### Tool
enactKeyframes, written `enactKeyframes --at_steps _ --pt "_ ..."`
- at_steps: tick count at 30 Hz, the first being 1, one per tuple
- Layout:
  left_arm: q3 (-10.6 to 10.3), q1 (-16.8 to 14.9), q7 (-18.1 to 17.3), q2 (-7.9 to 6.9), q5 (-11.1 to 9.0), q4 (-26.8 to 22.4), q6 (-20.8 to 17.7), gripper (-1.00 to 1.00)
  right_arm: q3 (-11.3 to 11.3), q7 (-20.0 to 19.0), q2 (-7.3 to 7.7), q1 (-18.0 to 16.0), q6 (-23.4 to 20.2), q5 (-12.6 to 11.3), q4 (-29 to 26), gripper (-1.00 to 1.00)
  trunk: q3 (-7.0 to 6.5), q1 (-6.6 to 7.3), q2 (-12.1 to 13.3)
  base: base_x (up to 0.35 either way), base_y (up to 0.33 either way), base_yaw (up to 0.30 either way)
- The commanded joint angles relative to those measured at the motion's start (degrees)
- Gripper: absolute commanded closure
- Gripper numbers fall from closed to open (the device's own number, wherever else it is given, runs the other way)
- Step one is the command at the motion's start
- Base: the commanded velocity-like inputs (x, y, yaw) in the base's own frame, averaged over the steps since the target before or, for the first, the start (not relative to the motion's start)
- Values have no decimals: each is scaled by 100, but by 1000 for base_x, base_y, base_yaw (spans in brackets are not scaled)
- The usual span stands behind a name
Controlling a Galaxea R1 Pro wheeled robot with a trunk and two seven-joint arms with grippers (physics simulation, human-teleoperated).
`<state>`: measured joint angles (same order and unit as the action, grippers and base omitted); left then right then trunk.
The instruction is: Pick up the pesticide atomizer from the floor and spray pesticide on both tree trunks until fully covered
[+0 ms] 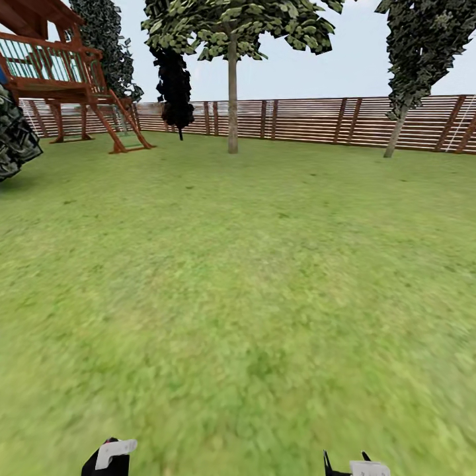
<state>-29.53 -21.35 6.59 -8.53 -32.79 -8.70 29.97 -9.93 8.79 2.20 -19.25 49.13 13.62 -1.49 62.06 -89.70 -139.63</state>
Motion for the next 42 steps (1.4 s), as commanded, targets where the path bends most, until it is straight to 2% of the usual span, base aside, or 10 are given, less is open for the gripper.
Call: enactKeyframes --at_steps 1,42 --pt "0 0 0 0 1 0 0 100 0 0 0 0 0 0 0 -100 0 0 0 340 0 0" --pt "7 0 0 1 1 0 0 100 0 0 0 0 0 0 0 -100 0 0 0 340 0 0"
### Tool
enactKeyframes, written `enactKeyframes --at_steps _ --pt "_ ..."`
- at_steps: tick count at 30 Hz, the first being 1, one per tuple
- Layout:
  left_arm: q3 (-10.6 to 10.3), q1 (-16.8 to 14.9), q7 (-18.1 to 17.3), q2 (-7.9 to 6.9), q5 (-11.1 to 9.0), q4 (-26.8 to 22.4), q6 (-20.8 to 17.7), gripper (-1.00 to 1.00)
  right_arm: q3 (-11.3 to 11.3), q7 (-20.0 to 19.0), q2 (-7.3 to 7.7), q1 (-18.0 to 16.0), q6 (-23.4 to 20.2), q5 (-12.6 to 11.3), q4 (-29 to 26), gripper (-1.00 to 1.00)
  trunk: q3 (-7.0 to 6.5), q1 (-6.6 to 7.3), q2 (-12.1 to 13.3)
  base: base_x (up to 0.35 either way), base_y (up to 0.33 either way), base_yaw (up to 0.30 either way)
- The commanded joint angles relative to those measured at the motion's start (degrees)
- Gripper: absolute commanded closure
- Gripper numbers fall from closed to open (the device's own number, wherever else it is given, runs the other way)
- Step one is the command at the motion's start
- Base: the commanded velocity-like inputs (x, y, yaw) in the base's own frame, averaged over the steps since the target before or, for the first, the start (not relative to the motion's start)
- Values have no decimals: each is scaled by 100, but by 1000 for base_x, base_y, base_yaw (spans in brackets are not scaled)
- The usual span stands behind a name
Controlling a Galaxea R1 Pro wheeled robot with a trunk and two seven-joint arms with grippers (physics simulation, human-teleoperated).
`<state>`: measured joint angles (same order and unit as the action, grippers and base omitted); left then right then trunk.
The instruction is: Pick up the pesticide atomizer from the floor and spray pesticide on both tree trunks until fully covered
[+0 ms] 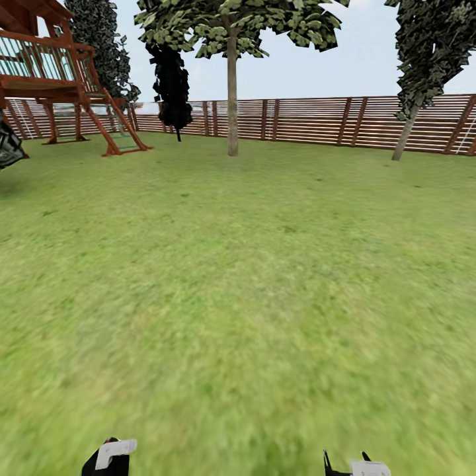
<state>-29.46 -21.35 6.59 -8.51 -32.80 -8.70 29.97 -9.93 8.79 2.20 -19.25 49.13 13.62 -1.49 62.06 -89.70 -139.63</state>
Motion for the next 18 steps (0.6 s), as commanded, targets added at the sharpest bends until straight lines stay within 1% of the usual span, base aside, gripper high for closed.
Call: enactKeyframes --at_steps 1,18 --pt "-1 0 0 1 1 0 0 100 0 0 0 1 0 0 0 -100 0 0 0 340 0 0" --pt "-1 0 0 2 1 0 0 100 0 0 0 0 0 0 0 -100 0 0 0 339 0 0"
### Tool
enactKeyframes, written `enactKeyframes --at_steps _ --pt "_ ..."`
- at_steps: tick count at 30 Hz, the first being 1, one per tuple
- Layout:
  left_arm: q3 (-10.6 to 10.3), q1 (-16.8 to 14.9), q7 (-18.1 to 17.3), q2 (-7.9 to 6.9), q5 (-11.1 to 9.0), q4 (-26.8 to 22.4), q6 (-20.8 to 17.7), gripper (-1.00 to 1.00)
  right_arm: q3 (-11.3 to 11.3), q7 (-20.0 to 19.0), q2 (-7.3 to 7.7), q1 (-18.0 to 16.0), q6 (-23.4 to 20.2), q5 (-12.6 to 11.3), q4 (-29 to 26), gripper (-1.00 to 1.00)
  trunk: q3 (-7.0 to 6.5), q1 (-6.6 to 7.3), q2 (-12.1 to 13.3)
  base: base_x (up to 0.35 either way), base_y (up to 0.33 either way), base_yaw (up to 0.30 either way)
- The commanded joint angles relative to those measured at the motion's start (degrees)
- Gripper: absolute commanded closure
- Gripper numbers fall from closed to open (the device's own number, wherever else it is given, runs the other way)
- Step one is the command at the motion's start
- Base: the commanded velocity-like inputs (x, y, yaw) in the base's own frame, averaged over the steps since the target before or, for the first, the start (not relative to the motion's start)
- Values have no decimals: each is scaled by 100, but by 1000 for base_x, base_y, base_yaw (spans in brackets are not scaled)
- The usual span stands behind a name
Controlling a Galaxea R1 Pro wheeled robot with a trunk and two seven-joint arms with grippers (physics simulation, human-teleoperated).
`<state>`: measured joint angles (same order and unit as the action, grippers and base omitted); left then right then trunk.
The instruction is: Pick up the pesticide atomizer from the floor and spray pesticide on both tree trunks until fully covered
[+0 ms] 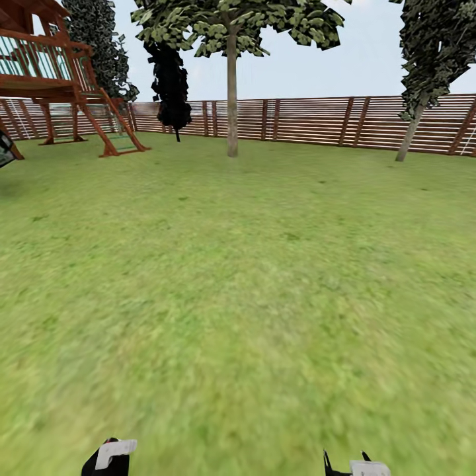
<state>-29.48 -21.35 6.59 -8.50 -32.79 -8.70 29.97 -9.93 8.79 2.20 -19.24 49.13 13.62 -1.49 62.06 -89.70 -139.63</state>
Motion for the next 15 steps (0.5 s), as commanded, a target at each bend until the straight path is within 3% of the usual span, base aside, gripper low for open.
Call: enactKeyframes --at_steps 1,15 --pt "1 0 0 -1 1 0 0 100 0 0 0 0 0 0 0 -100 0 0 0 340 0 0" --pt "3 0 0 -3 1 0 0 100 0 0 0 0 0 0 0 -100 0 0 0 340 0 0"
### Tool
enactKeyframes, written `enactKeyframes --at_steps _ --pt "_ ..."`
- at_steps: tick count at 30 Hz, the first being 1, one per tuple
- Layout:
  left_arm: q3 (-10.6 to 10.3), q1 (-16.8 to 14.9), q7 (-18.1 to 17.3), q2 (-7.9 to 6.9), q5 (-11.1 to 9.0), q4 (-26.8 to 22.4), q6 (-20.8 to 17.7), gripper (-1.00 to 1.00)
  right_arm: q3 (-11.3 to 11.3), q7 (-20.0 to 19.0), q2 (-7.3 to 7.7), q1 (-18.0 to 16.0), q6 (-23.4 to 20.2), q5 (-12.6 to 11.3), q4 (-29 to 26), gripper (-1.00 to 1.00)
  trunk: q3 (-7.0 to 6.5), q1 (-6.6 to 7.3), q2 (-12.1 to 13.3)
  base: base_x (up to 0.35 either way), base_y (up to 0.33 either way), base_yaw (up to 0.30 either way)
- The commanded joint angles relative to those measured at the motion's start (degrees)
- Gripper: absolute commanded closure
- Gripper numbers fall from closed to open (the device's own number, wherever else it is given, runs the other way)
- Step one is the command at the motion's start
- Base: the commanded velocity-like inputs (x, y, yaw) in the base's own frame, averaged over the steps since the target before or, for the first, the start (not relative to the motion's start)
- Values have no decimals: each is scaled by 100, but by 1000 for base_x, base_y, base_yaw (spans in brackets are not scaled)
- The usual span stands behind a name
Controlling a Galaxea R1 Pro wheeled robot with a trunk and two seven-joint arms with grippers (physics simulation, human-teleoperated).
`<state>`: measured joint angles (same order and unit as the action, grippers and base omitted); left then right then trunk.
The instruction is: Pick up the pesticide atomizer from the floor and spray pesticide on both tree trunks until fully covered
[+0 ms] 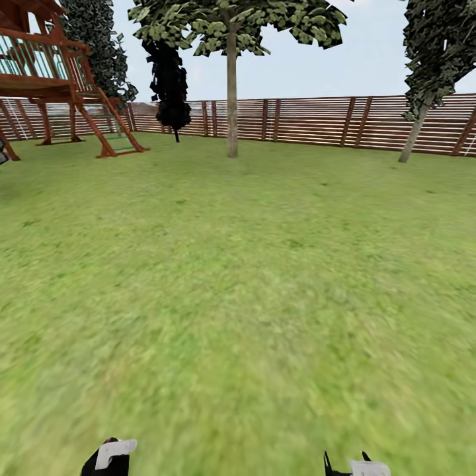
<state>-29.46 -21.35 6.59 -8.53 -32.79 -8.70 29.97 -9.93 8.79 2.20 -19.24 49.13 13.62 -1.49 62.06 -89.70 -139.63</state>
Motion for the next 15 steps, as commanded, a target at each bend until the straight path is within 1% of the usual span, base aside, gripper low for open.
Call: enactKeyframes --at_steps 1,15 --pt "1 0 0 0 1 0 0 100 0 0 0 0 0 0 0 -100 0 0 0 339 0 0" --pt "1 0 0 0 1 0 0 100 0 0 0 0 0 0 0 -100 0 0 0 340 0 0"
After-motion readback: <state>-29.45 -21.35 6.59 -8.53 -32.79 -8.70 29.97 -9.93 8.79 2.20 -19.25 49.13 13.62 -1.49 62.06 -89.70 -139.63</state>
